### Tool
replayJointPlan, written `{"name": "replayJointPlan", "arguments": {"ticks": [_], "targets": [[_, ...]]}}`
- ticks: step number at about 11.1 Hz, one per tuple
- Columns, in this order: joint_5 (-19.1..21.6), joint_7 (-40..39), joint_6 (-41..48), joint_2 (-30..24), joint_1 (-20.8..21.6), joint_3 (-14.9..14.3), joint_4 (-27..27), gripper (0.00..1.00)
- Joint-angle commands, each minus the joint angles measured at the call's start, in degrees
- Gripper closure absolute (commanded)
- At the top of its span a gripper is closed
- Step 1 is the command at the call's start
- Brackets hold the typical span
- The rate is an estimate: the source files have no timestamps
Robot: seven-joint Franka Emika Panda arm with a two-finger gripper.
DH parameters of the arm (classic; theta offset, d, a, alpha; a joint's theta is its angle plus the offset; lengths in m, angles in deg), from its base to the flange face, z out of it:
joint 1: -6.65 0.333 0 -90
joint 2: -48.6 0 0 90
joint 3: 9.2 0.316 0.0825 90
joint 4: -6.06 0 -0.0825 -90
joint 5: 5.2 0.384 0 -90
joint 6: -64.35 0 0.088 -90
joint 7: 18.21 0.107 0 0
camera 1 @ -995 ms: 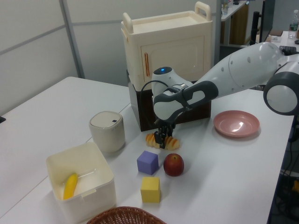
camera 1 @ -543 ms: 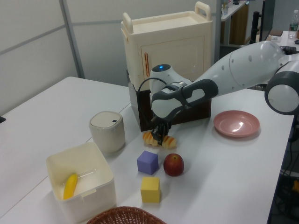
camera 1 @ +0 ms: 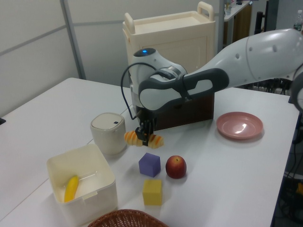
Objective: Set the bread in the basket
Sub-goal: 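Lift the bread loaf and carry it over the wicker basket, then lower the loaf into the basket and open the gripper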
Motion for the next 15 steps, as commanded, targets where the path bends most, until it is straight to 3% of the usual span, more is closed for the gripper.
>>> {"name": "replayJointPlan", "arguments": {"ticks": [1,7,11,12,13,15], "targets": [[0.9,0.7,8.7,-8.0,6.5,-0.7,-1.6,0.58],[0.9,10.6,12.1,-9.1,24.1,-0.6,-1.4,0.57],[1.1,13.7,11.0,-7.4,28.6,-0.6,-1.4,0.52],[1.1,13.6,11.0,-7.3,28.6,-0.6,-1.4,0.40],[1.0,13.7,11.0,-7.3,28.6,-0.6,-1.4,0.00],[0.9,13.6,11.0,-7.4,28.7,-0.6,-1.4,0.00]]}}
